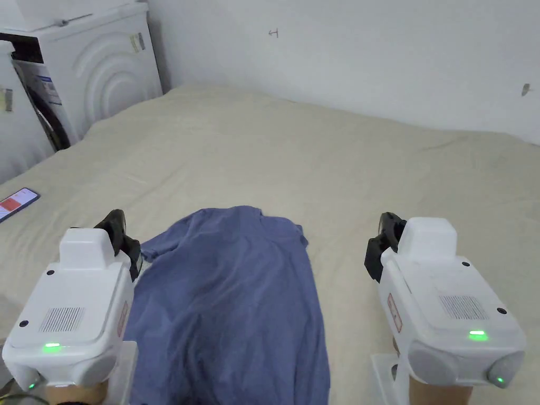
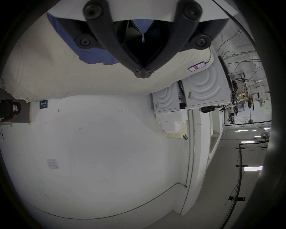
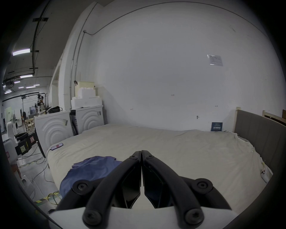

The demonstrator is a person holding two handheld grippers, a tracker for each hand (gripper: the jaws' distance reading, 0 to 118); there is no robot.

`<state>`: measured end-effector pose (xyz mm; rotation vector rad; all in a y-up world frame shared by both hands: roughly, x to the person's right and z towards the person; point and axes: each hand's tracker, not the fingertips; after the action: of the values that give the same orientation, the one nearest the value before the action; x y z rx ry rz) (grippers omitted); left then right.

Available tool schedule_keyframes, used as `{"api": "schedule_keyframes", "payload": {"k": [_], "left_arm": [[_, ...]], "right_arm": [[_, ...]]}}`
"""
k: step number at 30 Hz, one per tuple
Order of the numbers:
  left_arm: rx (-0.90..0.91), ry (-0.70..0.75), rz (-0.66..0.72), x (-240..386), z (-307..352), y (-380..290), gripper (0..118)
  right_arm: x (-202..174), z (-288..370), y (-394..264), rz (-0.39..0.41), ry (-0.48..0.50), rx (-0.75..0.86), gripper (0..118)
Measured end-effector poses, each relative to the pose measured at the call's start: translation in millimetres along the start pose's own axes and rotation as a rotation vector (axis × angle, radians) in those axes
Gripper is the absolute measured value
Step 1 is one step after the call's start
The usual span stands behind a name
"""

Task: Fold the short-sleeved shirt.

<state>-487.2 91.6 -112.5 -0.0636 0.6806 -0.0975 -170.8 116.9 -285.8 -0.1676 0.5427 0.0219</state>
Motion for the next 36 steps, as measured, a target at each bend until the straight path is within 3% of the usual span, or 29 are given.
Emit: {"api": "schedule_keyframes", "payload": {"k": [7, 13, 16, 18, 19, 22, 24, 33, 35, 36], "left_arm": [[-0.076, -0.007, 0.028, -11.6, -4.7, -4.7, 0], [-0.198, -0.113, 0.013, 16.1, -33.0, -10.8, 0], [-0.341, -0.198, 0.003, 39.6, -60.5, -22.1, 1], [-0.402, -0.228, -0.002, 53.3, -82.8, -35.9, 14], [-0.468, -0.243, -0.021, 61.0, -96.6, -44.0, 27], [-0.64, -0.262, -0.041, 87.0, -122.5, -62.3, 88], [-0.725, -0.283, -0.029, 100.4, -136.4, -76.6, 103], [-0.954, -0.262, -0.071, 142.7, -189.8, -144.7, 102], [-1.029, -0.266, -0.091, 151.2, -182.9, -144.5, 87], [-1.055, -0.29, -0.056, 151.8, -182.1, -146.4, 85]], "right_arm": [[-6.7, -0.7, -4.7, 0.01, 0.027, -0.014, 0], [12.9, 2.5, -7.3, 0.018, -0.007, -0.027, 0], [24.9, 2.9, -9.1, 0.021, -0.034, -0.037, 0], [32.7, 3.1, -10.9, 0.025, -0.052, -0.045, 0], [36.8, 3.2, -12.0, 0.028, -0.06, -0.05, 0], [49.2, 1.9, -16.0, 0.031, -0.087, -0.068, 0], [56.7, 0.7, -19.1, 0.034, -0.105, -0.081, 0], [87.4, 1.4, -36.4, 0.043, -0.168, -0.15, 0], [94.2, 3.3, -40.1, 0.047, -0.181, -0.16, 0], [97.3, 4.1, -41.9, 0.047, -0.19, -0.167, 0]]}}
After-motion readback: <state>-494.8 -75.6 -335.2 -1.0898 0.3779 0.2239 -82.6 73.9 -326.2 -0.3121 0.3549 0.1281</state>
